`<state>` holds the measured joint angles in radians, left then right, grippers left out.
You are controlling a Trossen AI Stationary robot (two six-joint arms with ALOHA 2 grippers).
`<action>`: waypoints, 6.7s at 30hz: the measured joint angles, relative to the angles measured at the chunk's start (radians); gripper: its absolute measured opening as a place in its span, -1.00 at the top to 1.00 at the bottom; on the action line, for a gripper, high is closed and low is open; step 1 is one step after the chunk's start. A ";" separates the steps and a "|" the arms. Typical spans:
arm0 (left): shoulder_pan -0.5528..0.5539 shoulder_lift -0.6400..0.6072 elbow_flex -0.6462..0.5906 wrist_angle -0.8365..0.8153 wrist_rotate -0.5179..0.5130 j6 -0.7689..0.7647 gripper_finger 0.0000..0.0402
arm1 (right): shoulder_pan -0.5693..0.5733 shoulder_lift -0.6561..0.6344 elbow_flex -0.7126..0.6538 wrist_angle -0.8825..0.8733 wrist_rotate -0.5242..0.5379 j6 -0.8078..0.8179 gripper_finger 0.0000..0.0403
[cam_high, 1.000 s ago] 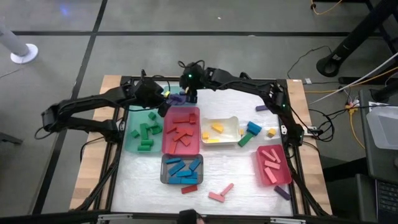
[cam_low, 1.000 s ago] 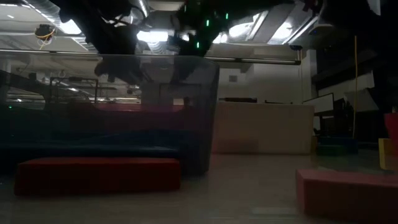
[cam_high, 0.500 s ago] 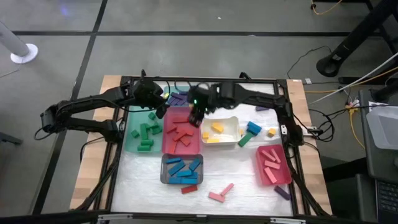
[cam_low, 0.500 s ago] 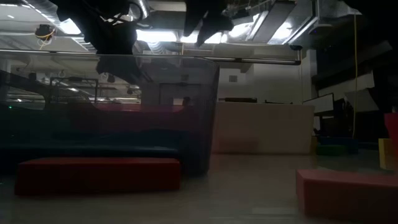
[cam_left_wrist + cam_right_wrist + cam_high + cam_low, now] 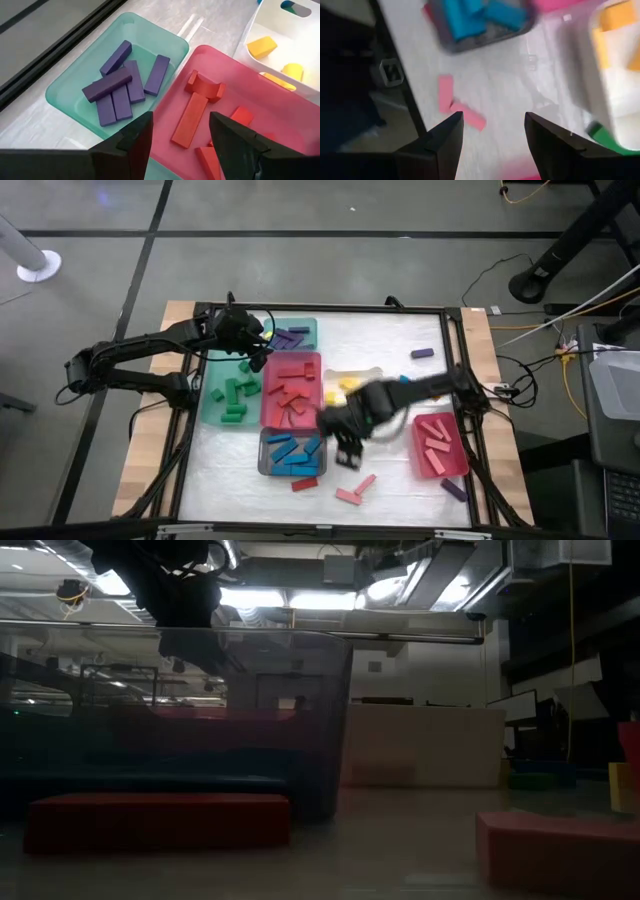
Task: Sort blocks
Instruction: Put the pink block into the bottom pink bin, then put the blue block into the black bin
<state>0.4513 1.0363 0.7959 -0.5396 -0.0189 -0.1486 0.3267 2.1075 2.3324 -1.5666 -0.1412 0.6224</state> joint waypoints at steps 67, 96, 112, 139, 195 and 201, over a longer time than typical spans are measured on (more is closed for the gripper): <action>0.000 0.000 0.000 0.000 0.000 0.000 0.09 | 0.249 0.004 -0.744 0.528 -0.069 -0.047 0.75; 0.000 0.000 0.000 0.001 0.000 0.000 0.09 | 0.265 -0.245 -0.451 -0.006 -0.079 0.363 0.72; 0.000 0.000 0.000 0.001 0.000 0.000 0.09 | 0.395 -0.689 -1.038 -0.008 -0.091 0.821 0.69; 0.000 0.000 0.000 0.412 0.068 -0.203 0.09 | 0.333 -0.717 -1.275 0.058 -0.184 0.775 0.07; 0.000 0.000 0.000 0.416 0.067 -0.219 0.09 | -0.537 -0.779 -1.666 0.710 0.175 -0.159 0.16; 0.000 0.000 0.000 0.416 0.067 -0.219 0.09 | -0.536 -0.780 -1.686 0.713 0.177 -0.159 0.21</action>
<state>0.4513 1.0367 0.7963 -0.1238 0.0479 -0.3677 -0.2092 1.3270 0.6460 -0.8533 0.0353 0.4633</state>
